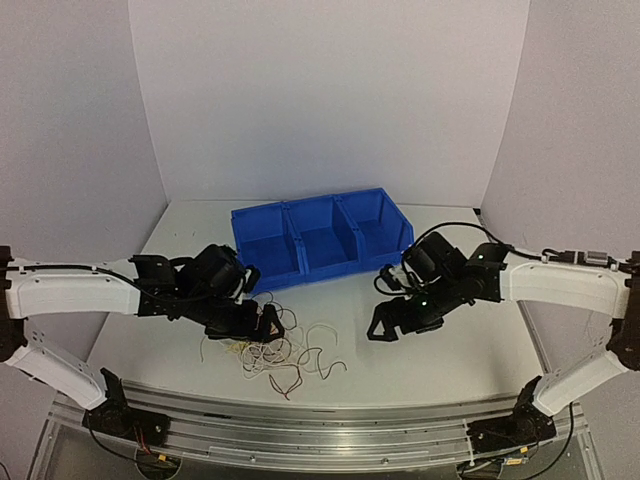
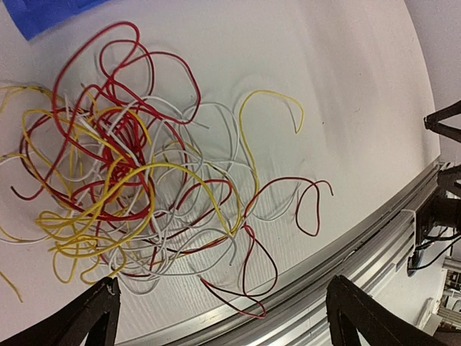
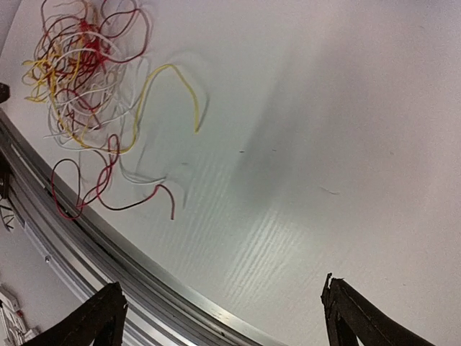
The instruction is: Untangle the cables
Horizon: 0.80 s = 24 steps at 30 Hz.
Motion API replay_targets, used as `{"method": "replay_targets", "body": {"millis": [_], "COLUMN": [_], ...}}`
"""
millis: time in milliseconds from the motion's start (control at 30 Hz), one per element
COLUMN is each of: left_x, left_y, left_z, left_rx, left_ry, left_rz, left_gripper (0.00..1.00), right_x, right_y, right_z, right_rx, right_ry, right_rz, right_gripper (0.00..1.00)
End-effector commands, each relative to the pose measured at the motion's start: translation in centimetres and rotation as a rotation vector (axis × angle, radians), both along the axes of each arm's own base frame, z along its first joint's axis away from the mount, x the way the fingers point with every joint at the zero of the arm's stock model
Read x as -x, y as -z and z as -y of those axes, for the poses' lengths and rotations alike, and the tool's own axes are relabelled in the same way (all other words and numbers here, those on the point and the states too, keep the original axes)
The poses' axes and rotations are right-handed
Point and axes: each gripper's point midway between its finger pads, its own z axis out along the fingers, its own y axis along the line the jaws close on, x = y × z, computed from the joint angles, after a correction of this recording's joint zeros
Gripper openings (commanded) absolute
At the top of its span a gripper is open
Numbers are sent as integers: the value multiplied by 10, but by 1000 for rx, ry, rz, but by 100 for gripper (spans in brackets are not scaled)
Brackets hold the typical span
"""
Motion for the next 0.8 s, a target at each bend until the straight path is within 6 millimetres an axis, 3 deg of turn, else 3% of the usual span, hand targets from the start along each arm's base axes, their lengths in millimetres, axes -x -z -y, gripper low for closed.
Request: {"method": "replay_targets", "body": {"millis": [0, 100, 233, 367, 500, 633, 767], "left_x": [3, 3, -3, -6, -6, -1, 4], "left_y": [19, 33, 44, 54, 61, 62, 51], "left_z": [17, 18, 1, -3, -9, -16, -19], "left_rx": [-14, -58, -146, -153, -173, -176, -117], "left_ry": [1, -15, -105, -144, -170, -172, -156], "left_rz": [-32, -42, -31, -29, -35, -41, -20], "left_gripper": [98, 95, 91, 87, 78, 78, 79], "right_x": [2, 12, 16, 21, 18, 16, 18], "right_y": [-13, -1, 9, 23, 35, 49, 62], "right_z": [-65, -91, -122, -146, -153, -158, -164], "right_rx": [-82, -61, -63, -71, -46, -23, -10], "right_ry": [-123, -187, -215, -242, -235, -222, -224], "right_rz": [75, 56, 56, 19, 11, -5, -32], "right_gripper": [90, 86, 82, 77, 75, 69, 59]}}
